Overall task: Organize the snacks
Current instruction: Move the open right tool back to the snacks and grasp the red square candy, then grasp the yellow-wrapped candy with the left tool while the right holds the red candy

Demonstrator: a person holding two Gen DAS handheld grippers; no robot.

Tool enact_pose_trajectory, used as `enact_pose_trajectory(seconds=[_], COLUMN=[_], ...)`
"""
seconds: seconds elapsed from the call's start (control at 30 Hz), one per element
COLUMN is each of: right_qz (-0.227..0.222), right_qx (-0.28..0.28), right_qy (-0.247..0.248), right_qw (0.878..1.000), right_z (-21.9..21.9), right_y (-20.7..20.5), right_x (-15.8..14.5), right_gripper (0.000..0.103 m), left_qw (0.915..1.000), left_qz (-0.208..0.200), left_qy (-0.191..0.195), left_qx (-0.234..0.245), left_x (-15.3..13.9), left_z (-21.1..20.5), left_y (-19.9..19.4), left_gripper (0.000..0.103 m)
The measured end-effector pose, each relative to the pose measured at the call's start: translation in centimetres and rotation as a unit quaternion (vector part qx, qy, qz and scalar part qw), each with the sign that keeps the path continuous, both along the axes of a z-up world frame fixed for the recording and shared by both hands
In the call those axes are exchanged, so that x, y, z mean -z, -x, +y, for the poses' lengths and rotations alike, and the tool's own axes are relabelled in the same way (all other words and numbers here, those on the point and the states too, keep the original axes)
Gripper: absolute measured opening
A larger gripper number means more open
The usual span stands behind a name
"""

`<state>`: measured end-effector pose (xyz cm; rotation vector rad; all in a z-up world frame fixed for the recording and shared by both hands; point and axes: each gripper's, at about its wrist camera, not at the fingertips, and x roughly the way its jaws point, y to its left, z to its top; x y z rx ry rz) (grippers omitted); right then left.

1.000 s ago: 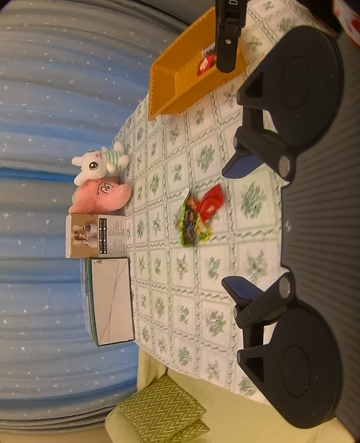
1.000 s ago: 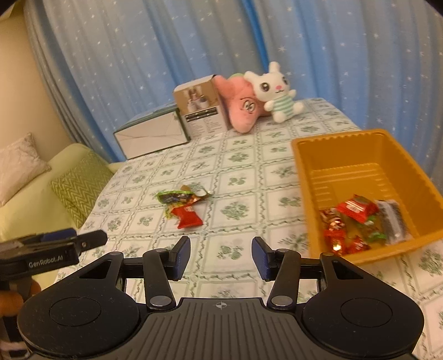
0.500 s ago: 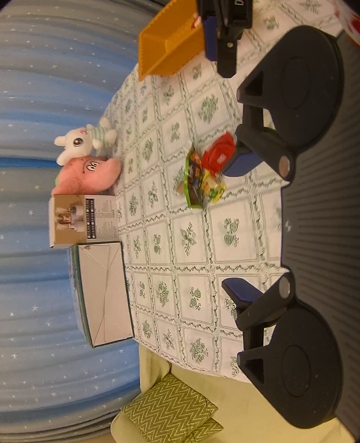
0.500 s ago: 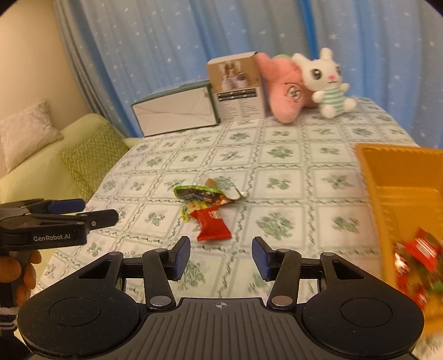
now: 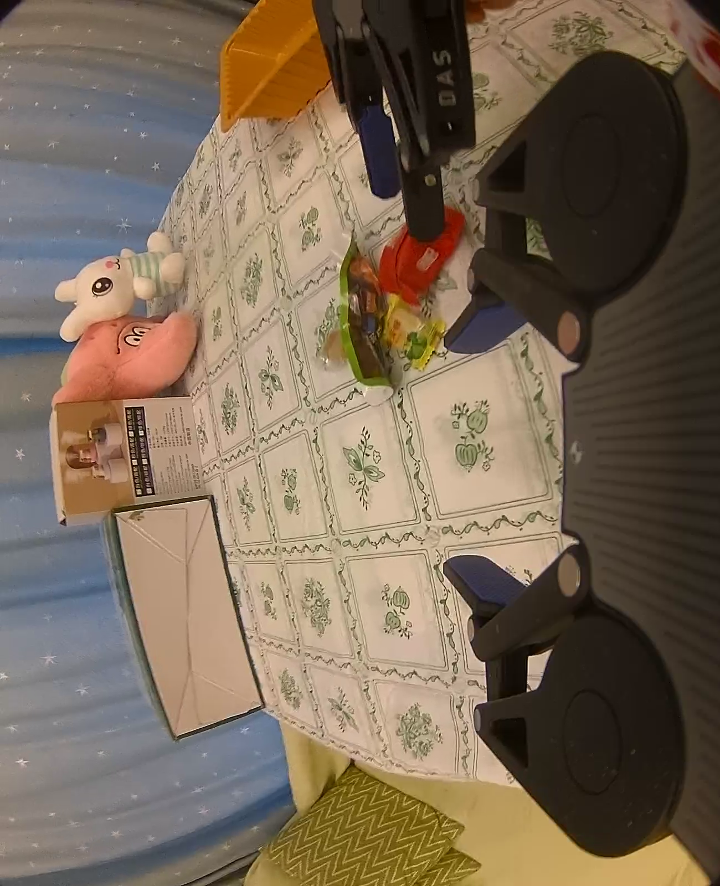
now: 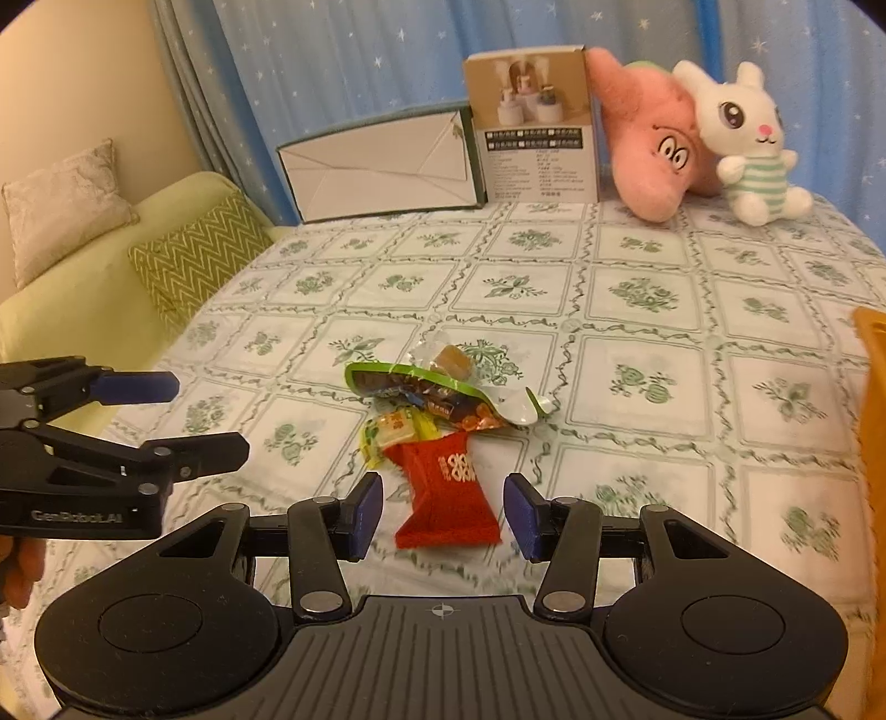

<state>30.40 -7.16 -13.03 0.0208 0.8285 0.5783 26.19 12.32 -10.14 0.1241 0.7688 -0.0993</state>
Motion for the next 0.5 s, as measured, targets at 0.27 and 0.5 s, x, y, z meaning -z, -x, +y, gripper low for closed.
enact_pose_trajectory(seconds=[0.27,0.5], right_qz=[0.0,-0.01], right_qx=[-0.028,-0.011], right_qy=[0.042,0.037], right_qw=[0.999,0.999], right_z=[2.2,0.8], right_y=[-1.7,-1.4], right_x=[1.7,1.3], right_gripper=[0.044,0.027], left_qw=[0.9994,0.9979], left_qz=[0.019,0.034], left_qy=[0.024,0.031], left_qx=[0.015,0.045], left_x=[1.0,2.2], left_z=[-0.3,-1.4], left_y=[-1.9,-3.1], left_gripper=[0.077,0.062])
